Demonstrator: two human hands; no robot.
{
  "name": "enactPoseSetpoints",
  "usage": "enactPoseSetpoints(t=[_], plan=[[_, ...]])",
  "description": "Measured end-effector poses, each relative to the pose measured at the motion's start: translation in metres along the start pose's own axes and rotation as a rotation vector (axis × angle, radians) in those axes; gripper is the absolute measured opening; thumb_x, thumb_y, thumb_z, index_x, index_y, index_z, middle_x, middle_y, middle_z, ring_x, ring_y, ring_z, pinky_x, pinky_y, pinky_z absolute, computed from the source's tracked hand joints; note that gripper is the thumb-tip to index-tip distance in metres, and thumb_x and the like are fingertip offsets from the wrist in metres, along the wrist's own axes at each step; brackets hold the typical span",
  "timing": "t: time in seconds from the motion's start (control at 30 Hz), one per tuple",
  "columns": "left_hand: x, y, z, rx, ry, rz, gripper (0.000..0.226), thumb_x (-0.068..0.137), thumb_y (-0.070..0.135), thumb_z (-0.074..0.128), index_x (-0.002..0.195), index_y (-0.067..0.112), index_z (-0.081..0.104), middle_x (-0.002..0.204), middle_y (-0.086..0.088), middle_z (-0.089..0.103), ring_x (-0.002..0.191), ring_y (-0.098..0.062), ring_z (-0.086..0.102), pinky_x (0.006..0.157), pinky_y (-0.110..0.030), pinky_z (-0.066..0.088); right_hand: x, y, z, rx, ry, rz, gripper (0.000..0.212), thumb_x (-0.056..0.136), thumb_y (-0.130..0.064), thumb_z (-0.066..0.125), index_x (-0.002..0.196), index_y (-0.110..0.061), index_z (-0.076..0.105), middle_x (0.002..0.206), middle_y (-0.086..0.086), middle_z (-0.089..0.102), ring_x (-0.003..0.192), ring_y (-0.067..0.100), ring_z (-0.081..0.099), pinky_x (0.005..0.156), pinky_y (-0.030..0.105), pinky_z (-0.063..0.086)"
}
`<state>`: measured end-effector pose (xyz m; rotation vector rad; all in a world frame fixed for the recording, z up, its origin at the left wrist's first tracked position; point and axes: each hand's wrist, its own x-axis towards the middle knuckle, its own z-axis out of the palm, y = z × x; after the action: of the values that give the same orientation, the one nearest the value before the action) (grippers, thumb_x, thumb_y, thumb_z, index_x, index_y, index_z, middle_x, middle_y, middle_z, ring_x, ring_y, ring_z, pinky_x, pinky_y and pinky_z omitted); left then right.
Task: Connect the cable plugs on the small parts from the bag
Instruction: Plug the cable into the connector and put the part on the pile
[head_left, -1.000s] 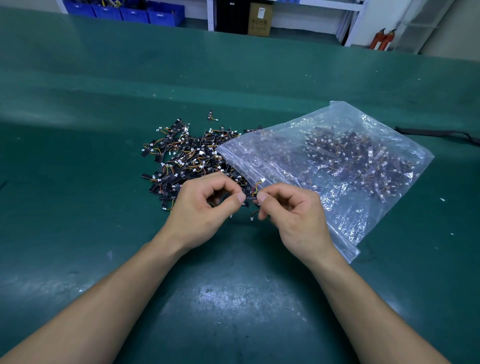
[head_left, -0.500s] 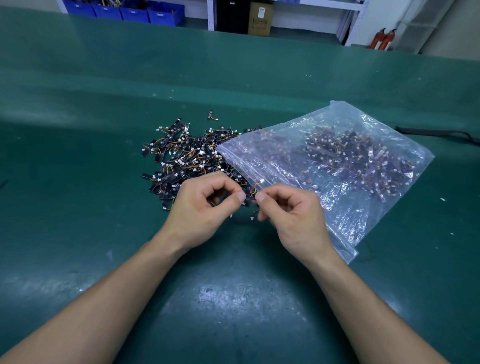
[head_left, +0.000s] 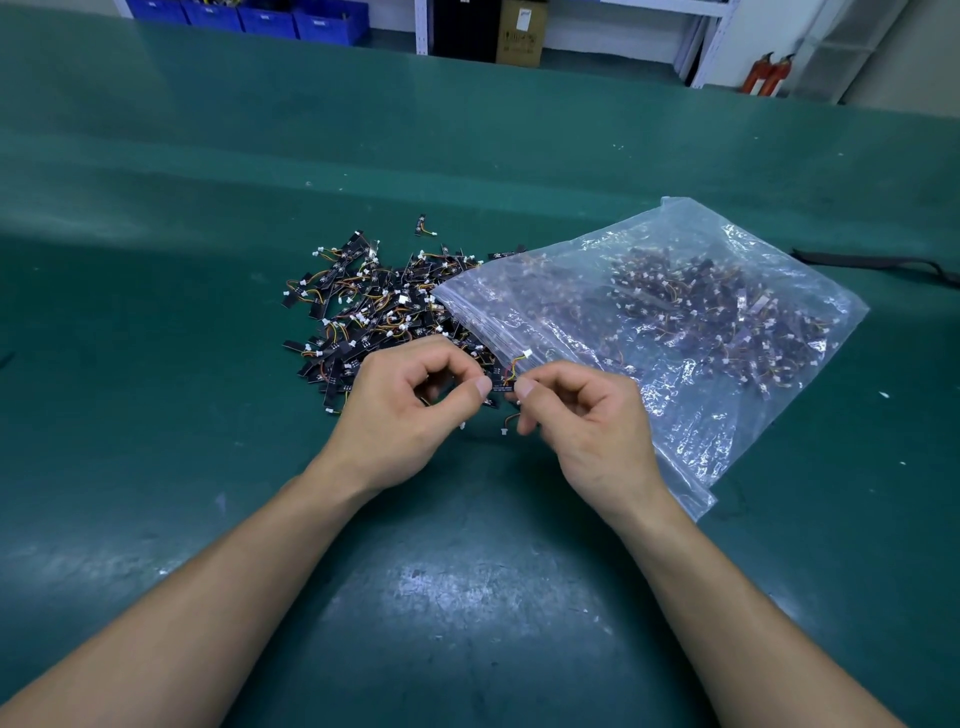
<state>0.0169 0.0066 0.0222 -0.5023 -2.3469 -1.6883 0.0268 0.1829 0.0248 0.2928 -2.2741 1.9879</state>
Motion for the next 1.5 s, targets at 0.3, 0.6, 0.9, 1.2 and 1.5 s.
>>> enactPoseSetpoints(t=[0.3, 0.6, 0.9, 1.2, 1.5], plan=[[0.0, 0.002, 0.0, -0.02, 0.003, -0.016, 0.01, 0.086, 0.018, 0.066, 0.076, 0.016, 0.068, 0.076, -0.003, 0.065, 0.069, -0.031, 0.054, 0.062, -0.032, 0.042, 0.001, 0.0, 0.0, -0.016, 0.007, -0.022, 0.016, 0.089, -0.021, 0.063, 0.074, -0.022, 0.069, 0.054, -0.008, 0.062, 0.042, 0.001, 0.045, 0.049, 0.008, 0.032], [0.001, 0.003, -0.003, -0.073, 0.047, -0.022, 0.011, 0.085, 0.012, 0.065, 0.074, 0.012, 0.066, 0.074, 0.0, 0.062, 0.065, -0.019, 0.05, 0.061, -0.024, 0.039, -0.005, -0.007, 0.001, 0.056, 0.036, 0.027, 0.015, 0.084, -0.026, 0.068, 0.097, -0.024, 0.076, 0.063, -0.001, 0.064, 0.046, 0.001, 0.048, 0.052, 0.01, 0.038], [0.004, -0.003, -0.002, -0.05, 0.145, -0.117, 0.012, 0.083, 0.024, 0.068, 0.072, 0.021, 0.068, 0.068, -0.021, 0.058, 0.059, -0.024, 0.041, 0.056, -0.03, 0.034, 0.005, 0.004, -0.03, -0.696, 0.089, -0.095, 0.034, 0.072, -0.044, 0.084, 0.101, -0.031, 0.071, 0.078, -0.016, 0.062, 0.061, 0.001, 0.051, 0.063, 0.027, 0.044], [0.002, -0.008, 0.0, -0.001, 0.124, -0.143, 0.013, 0.085, 0.024, 0.07, 0.072, 0.024, 0.069, 0.066, 0.012, 0.061, 0.06, -0.013, 0.041, 0.056, -0.026, 0.036, 0.01, 0.004, -0.041, -0.873, 0.109, -0.13, 0.033, 0.067, -0.026, 0.088, 0.096, -0.027, 0.073, 0.08, -0.015, 0.058, 0.075, 0.014, 0.058, 0.064, 0.03, 0.044], [0.0, -0.011, 0.004, 0.071, 0.075, -0.091, 0.011, 0.084, 0.028, 0.068, 0.073, 0.024, 0.068, 0.068, 0.02, 0.062, 0.059, -0.009, 0.044, 0.057, -0.022, 0.039, 0.014, 0.005, -0.051, -0.882, 0.175, -0.098, 0.012, 0.084, -0.025, 0.073, 0.093, -0.029, 0.079, 0.078, -0.019, 0.065, 0.07, 0.011, 0.058, 0.069, 0.032, 0.052]])
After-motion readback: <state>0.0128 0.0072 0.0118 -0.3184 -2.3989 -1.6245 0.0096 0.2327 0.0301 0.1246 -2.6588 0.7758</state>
